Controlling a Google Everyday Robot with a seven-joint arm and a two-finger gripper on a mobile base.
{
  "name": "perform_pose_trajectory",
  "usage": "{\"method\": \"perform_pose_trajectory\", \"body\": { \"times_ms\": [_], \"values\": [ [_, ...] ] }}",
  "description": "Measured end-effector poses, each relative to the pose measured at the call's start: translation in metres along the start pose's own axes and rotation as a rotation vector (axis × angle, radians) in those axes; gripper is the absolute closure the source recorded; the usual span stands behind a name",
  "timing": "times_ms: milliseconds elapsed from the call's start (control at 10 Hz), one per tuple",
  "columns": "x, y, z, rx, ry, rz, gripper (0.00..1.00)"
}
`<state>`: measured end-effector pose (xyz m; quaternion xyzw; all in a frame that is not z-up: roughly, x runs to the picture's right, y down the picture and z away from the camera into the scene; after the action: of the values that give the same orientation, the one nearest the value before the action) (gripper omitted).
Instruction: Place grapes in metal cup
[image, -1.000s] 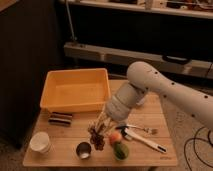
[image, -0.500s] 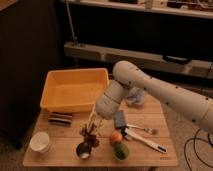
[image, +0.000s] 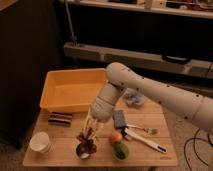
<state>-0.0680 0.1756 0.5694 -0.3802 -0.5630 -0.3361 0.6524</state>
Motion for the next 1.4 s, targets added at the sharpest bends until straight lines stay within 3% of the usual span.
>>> {"method": "perform_pose_trajectory", "body": {
  "times_ms": [600, 800, 1000, 1400],
  "values": [
    [0.01, -0.013, 0.011, 0.0, -0.033, -0.007, 1.0],
    [0.014, -0.02, 0.012, 0.019, -0.042, 0.021, 1.0],
    [0.027, -0.027, 0.002, 0.075, -0.058, 0.09, 1.0],
    [0.032, -0.029, -0.002, 0.092, -0.072, 0.133, 1.0]
  ]
}}
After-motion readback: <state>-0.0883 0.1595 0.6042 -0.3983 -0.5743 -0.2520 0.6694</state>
